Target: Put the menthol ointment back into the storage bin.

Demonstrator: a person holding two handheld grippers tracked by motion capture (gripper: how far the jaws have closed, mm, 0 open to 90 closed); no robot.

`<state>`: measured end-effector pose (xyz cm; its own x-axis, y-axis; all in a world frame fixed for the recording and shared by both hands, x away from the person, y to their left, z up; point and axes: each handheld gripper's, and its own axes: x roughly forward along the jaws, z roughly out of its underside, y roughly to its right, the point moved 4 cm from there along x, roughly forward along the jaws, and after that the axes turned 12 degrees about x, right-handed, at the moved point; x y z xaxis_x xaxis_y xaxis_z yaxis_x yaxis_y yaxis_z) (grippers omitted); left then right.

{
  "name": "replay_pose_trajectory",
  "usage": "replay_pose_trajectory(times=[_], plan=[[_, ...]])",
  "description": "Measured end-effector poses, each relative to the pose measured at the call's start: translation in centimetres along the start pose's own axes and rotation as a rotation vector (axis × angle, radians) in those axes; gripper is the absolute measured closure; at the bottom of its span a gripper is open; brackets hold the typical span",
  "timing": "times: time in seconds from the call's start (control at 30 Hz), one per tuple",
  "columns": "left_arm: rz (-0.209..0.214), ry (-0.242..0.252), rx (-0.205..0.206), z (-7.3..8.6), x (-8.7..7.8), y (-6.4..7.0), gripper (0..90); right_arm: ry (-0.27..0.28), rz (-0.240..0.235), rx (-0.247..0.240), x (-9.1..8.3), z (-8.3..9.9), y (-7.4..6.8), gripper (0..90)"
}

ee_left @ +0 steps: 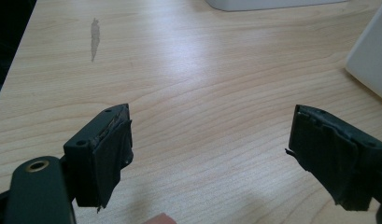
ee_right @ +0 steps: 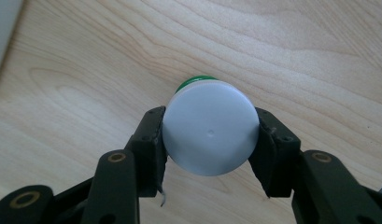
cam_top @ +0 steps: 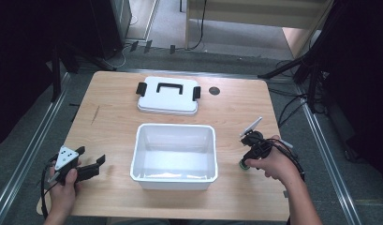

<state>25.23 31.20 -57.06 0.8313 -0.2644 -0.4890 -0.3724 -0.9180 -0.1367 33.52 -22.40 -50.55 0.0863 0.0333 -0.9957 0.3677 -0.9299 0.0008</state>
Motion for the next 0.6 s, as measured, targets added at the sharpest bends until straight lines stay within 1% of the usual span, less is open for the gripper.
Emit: replay_pose_trajectory(times=[0.1,0.23,0.33,0.43,0.5,0.57,0.6], plan=[[0.0,0.001,0.0,0.0,0.0,0.0,14.5,-0.002,-0.017,-0.002,-0.8,0.0,0.0,51.6],[-0.001,0.001,0.001,0.0,0.0,0.1,14.5,0.005,-0.02,-0.004,-2.0,-0.2,0.0,51.5],[-0.006,-0.001,0.008,0.0,0.0,0.1,14.5,0.013,-0.019,-0.019,-3.0,-0.4,-0.2,51.6],[-0.006,-0.001,0.009,0.0,0.0,0.1,14.5,0.021,-0.026,-0.03,-4.0,-0.6,-0.6,51.6],[-0.006,-0.003,0.011,0.0,0.0,0.1,14.5,0.016,-0.026,-0.034,-4.6,-0.8,-0.9,51.6],[-0.007,-0.001,0.01,0.0,0.0,0.1,14.5,0.021,-0.029,-0.061,-5.4,-1.2,-1.5,51.6],[-0.007,0.0,0.011,0.0,0.0,0.1,14.5,0.021,-0.029,-0.061,-5.4,-1.2,-1.5,51.6]])
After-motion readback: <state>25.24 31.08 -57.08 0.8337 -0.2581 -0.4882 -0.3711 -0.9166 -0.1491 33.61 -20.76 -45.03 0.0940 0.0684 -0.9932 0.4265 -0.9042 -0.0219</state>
